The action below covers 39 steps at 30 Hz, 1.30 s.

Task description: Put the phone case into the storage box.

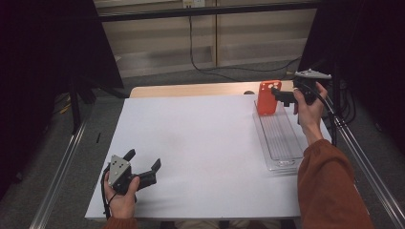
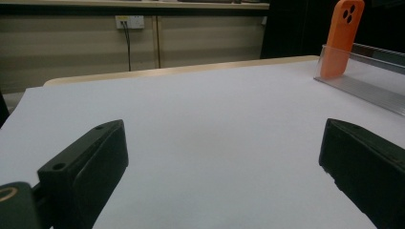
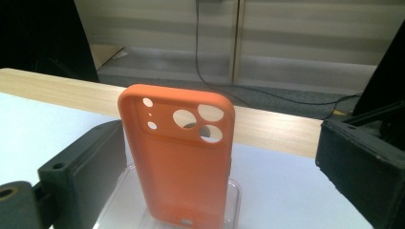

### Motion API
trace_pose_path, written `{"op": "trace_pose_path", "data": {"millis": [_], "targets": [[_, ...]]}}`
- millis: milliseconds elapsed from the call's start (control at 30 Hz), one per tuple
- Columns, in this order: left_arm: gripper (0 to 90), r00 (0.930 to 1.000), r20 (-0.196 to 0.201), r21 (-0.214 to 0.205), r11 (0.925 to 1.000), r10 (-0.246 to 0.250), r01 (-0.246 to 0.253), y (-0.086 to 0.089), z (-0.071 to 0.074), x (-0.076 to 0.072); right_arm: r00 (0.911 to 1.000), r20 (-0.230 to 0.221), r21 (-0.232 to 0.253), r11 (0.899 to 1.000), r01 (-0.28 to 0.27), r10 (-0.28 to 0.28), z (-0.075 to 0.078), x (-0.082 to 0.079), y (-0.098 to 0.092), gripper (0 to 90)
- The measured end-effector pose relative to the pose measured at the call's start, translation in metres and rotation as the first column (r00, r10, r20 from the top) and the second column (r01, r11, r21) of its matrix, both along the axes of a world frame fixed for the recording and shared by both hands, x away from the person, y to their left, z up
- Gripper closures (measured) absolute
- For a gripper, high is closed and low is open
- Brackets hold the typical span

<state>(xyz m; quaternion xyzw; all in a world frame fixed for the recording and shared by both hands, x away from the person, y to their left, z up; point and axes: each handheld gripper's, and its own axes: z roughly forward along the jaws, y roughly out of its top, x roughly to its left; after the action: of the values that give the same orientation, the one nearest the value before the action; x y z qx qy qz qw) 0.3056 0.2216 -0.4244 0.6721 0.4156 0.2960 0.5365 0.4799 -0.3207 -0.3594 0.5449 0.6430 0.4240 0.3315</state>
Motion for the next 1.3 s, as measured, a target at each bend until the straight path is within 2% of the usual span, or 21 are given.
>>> {"op": "trace_pose_path", "data": {"millis": [167,500,600,700,733,800,833,900,1000,1133,1300], "targets": [[2.8,1.0000,0.004,-0.008,1.0000,-0.003,0.003,0.000,0.001,-0.001,0.9997,0.024,0.008,1.000,0.007,-0.007,-0.002,-0.005,0.001,1.8],[2.8,1.0000,0.004,-0.009,0.9999,-0.008,0.008,0.000,0.001,-0.002,0.9990,0.045,0.037,0.999,0.007,-0.009,-0.002,-0.019,0.004,1.3],[2.8,0.9999,0.004,-0.008,0.9999,-0.010,0.010,0.000,0.001,-0.002,0.9988,0.047,0.013,1.000,0.013,-0.014,-0.002,-0.021,0.006,2.3],[2.8,1.0000,0.003,-0.006,0.9999,-0.008,0.008,0.000,0.001,-0.002,0.9986,0.053,0.035,0.999,0.003,-0.005,-0.001,-0.025,0.006,2.2],[2.8,1.0000,0.005,-0.007,0.9999,-0.007,0.007,0.000,0.001,-0.002,0.9979,0.065,0.009,1.000,0.002,-0.002,0.000,-0.028,0.007,2.2],[2.7,1.0000,0.006,-0.005,1.0000,-0.006,0.006,0.000,0.001,-0.002,0.9976,0.069,0.032,0.999,-0.012,0.010,0.002,-0.032,0.008,0.6],[2.7,1.0000,0.006,-0.005,1.0000,-0.006,0.006,0.000,0.001,-0.002,0.9970,0.074,0.028,0.999,-0.024,0.022,0.003,-0.034,0.009,0.5],[2.8,1.0000,0.007,-0.009,0.9999,-0.005,0.005,0.000,0.001,-0.002,0.9931,0.117,0.027,1.000,-0.012,0.009,0.004,-0.038,0.010,1.6],[2.8,1.0000,0.005,-0.009,1.0000,-0.005,0.005,0.001,0.001,-0.003,0.9936,0.111,0.045,0.999,-0.023,0.017,0.004,-0.043,0.008,1.3],[2.8,1.0000,0.006,-0.021,0.9998,-0.003,0.004,0.001,0.001,-0.003,0.9905,0.138,0.052,0.999,-0.013,0.006,0.002,-0.051,0.007,2.7],[2.7,0.9999,0.015,-0.020,0.9998,-0.004,0.004,0.002,0.002,-0.003,0.9871,0.157,0.054,0.998,-0.039,0.030,-0.002,-0.061,0.005,1.3]]}}
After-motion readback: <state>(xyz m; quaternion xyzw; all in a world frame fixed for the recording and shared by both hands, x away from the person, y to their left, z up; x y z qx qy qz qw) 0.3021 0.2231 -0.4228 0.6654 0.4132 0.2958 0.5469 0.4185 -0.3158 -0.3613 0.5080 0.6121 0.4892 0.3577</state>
